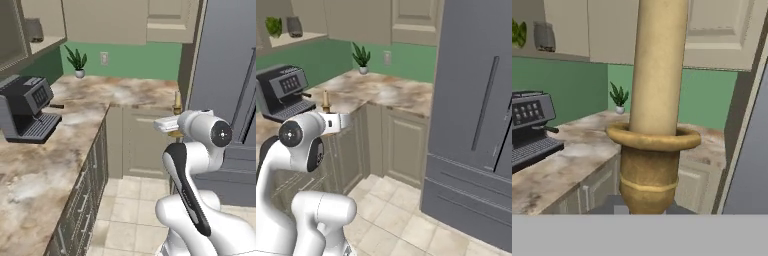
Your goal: Pick the jar and candle from the dining table and place them in the open cabinet. Close the cabinet after placing the objects.
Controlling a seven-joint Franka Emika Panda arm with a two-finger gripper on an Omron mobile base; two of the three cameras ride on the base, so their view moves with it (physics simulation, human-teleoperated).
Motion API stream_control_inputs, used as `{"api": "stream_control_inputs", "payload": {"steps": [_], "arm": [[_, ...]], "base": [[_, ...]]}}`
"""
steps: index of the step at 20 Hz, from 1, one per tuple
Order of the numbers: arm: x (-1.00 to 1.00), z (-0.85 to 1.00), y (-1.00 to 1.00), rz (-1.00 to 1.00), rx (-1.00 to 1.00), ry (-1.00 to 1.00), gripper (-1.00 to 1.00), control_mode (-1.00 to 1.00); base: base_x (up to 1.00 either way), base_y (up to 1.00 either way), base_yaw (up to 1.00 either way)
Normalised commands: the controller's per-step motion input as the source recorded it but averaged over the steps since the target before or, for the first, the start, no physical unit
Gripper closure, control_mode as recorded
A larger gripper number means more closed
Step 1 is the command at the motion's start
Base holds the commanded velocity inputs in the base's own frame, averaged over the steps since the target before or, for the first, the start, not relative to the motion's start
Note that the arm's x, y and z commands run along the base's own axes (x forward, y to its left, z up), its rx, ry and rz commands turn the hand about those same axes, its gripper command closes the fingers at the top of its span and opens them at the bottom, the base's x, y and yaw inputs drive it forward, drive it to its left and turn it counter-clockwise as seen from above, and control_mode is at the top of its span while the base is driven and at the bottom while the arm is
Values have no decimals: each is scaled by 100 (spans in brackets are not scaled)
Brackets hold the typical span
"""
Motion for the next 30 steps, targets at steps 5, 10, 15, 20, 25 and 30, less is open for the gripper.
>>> {"api": "stream_control_inputs", "payload": {"steps": [5, 10, 15, 20, 25, 30], "arm": [[0, 0, 0, 0, 0, 0, 100, 100], [0, 0, 0, 0, 0, 0, 100, 100], [0, 0, 0, 0, 0, 0, 100, 100], [0, 0, 0, 0, 0, 0, 100, 100], [0, 0, 0, 0, 0, 0, 100, 100], [0, 0, 0, 0, 0, 0, 100, 100]], "base": [[63, -41, 39], [54, -38, 40], [52, -27, 34], [52, -11, 29], [55, -8, 29], [53, -4, 28]]}}
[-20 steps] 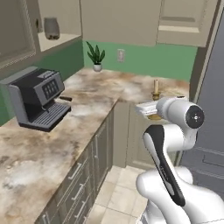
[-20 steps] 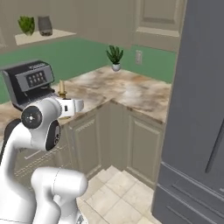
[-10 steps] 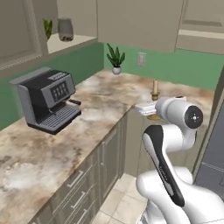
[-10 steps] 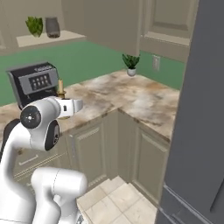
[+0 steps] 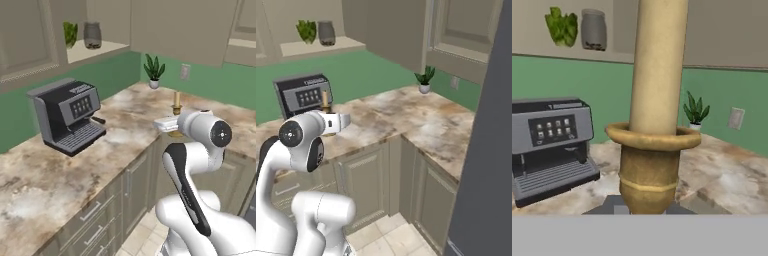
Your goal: Pick the jar and candle from the dining table and place them in the open cabinet. Close the cabinet after placing the objects.
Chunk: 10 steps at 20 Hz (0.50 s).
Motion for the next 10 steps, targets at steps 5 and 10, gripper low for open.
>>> {"api": "stream_control_inputs", "payload": {"steps": [5, 10], "arm": [[0, 0, 0, 0, 0, 0, 100, 100], [0, 0, 0, 0, 0, 0, 100, 100]], "base": [[62, 0, 29], [57, 0, 26]]}}
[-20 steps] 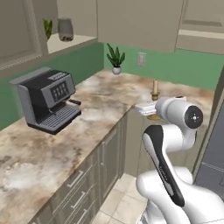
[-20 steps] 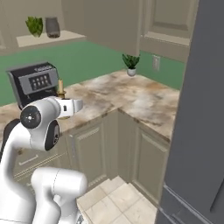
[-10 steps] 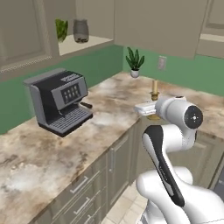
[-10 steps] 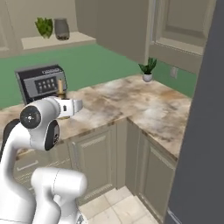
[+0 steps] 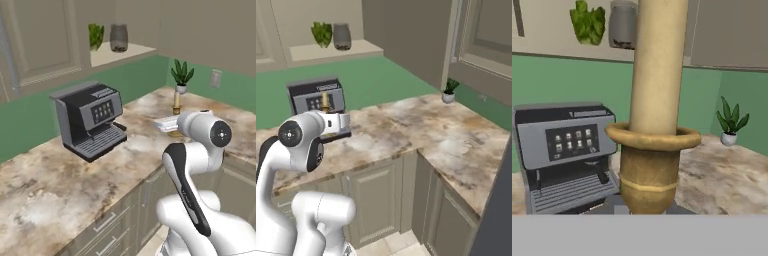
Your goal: Pick the jar and candle from the dining table and place them in the open cabinet. Close the cabinet after placing the objects.
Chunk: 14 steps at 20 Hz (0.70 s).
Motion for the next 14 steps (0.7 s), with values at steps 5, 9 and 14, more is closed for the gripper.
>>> {"api": "stream_control_inputs", "payload": {"steps": [5, 9, 14], "arm": [[0, 0, 0, 0, 0, 0, 100, 100], [0, 0, 0, 0, 0, 0, 100, 100], [0, 0, 0, 0, 0, 0, 100, 100]], "base": [[54, 0, 23], [49, -1, 24], [38, -16, 20]]}}
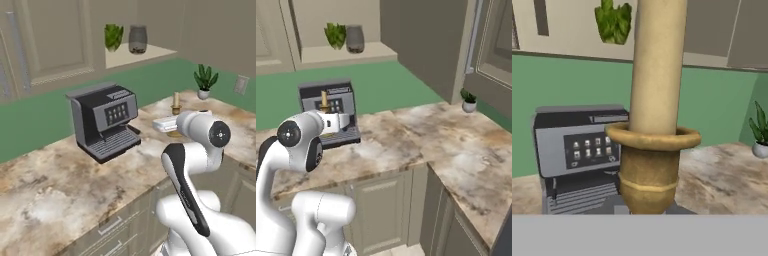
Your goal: Pick the jar and candle from the dining table and place them in the open cabinet. Close the cabinet after placing the objects.
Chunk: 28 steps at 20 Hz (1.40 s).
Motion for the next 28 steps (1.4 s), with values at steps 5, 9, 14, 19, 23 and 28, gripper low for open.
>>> {"api": "stream_control_inputs", "payload": {"steps": [5, 9, 14, 19, 23, 28], "arm": [[0, 0, 0, 0, 0, 0, 100, 100], [0, 0, 0, 0, 0, 0, 100, 100], [0, 0, 0, 0, 0, 0, 100, 100], [0, 0, 0, 0, 0, 0, 100, 100], [0, 0, 0, 0, 0, 0, 100, 100], [0, 0, 0, 0, 0, 0, 100, 100]], "base": [[38, -56, 37], [23, -57, 39], [23, -55, 36], [2, -26, 16], [3, -9, 4], [4, -16, 4]]}}
